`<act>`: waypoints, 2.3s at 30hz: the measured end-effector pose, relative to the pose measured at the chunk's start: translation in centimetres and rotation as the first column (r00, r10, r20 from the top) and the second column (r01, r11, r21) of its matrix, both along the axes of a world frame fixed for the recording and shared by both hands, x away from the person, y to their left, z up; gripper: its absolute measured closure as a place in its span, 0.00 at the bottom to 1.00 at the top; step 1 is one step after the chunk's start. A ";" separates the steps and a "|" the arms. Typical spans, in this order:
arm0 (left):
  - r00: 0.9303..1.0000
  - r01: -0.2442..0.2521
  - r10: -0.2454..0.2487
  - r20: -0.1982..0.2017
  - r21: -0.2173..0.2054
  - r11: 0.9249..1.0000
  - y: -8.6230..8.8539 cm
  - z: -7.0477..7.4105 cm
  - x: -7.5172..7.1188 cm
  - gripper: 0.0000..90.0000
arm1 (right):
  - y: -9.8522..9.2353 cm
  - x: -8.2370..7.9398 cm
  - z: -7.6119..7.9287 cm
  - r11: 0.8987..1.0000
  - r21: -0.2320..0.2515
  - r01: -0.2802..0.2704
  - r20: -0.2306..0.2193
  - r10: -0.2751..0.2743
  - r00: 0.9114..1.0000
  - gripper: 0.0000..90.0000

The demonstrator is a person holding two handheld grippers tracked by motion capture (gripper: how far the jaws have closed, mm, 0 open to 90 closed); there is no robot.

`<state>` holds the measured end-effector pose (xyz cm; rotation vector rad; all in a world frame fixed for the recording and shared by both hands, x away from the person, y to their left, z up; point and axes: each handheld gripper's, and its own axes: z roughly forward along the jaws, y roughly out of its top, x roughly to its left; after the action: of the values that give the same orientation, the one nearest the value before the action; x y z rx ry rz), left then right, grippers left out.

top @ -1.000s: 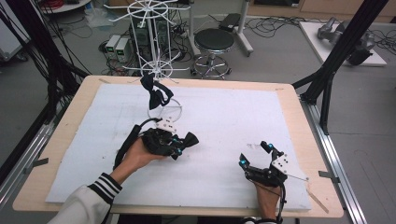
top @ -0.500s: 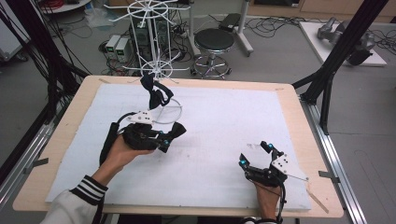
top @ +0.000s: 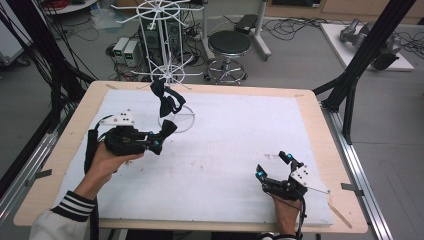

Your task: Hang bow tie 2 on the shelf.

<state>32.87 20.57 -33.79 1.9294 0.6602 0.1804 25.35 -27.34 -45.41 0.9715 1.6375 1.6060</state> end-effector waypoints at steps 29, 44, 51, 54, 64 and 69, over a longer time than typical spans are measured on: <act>0.982 -0.140 0.146 0.119 -0.053 0.989 6.6 4.2 1.6 0.84 | 0.0 0.0 0.0 1.000 -0.002 0.001 -0.003 -0.001 1.000 0.07; 0.972 -0.179 0.191 0.136 -0.096 0.979 8.1 5.4 3.5 0.84 | 0.0 0.0 0.0 1.000 -0.003 0.000 0.000 0.000 1.000 0.07; 0.970 -0.186 0.199 0.140 -0.100 0.978 8.2 6.2 4.5 0.84 | 0.0 0.0 0.0 1.000 -0.007 0.000 0.000 0.000 1.000 0.07; 0.968 -0.187 0.201 0.150 -0.099 0.977 8.0 6.7 4.8 0.84 | 0.0 0.0 0.0 1.000 -0.009 0.002 0.003 -0.002 1.000 0.07; 0.967 -0.180 0.192 0.166 -0.087 0.980 7.2 7.7 5.7 0.84 | 0.0 0.0 0.0 1.000 -0.007 0.001 0.000 -0.001 1.000 0.07; 0.968 -0.170 0.185 0.168 -0.097 0.981 6.9 8.2 5.8 0.84 | 0.0 0.0 0.0 1.000 -0.004 0.001 -0.003 -0.001 1.000 0.07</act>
<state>38.72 27.48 -25.57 1.7518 0.7101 0.4264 25.36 -27.33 -45.39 0.9726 1.6414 1.6010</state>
